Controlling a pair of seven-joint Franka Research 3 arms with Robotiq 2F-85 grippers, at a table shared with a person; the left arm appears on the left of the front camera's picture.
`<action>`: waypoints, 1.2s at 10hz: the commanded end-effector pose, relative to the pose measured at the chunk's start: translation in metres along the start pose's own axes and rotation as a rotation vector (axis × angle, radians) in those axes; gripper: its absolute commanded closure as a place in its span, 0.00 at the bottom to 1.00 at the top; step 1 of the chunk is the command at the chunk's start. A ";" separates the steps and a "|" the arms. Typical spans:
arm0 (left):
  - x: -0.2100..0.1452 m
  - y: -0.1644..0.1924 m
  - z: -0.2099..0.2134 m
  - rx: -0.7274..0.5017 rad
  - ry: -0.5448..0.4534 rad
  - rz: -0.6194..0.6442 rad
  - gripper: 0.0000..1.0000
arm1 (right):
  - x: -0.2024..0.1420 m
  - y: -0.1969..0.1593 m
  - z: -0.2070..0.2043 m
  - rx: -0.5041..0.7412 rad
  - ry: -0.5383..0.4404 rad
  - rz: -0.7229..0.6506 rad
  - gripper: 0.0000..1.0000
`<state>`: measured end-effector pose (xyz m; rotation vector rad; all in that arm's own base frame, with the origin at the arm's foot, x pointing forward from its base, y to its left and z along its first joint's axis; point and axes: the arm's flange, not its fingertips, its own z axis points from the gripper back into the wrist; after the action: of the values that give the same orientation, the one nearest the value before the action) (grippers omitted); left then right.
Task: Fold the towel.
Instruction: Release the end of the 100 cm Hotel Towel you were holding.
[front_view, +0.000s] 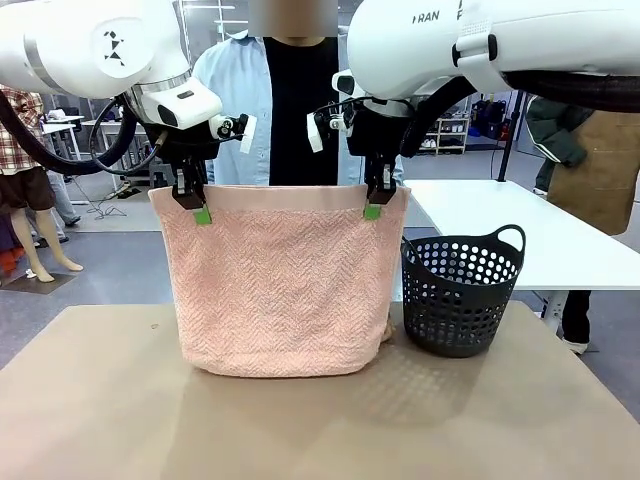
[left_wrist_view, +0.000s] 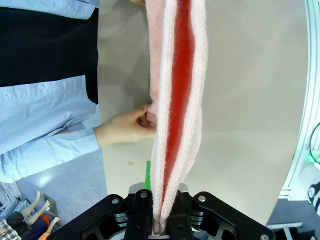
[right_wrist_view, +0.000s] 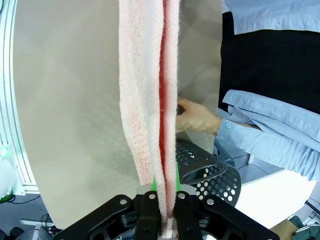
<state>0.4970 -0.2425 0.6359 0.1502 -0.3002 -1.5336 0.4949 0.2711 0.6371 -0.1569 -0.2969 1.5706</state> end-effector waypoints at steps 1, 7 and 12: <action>-0.001 0.001 0.001 0.009 0.005 0.008 1.00 | 0.000 0.000 0.001 -0.006 0.009 0.004 1.00; -0.001 0.001 0.001 0.009 0.005 0.008 1.00 | 0.000 0.000 0.001 -0.006 0.009 0.004 1.00; -0.001 0.001 0.001 0.009 0.005 0.008 1.00 | 0.000 0.000 0.001 -0.006 0.009 0.004 1.00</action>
<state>0.4970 -0.2425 0.6361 0.1503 -0.3006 -1.5336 0.4949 0.2711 0.6370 -0.1569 -0.2969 1.5707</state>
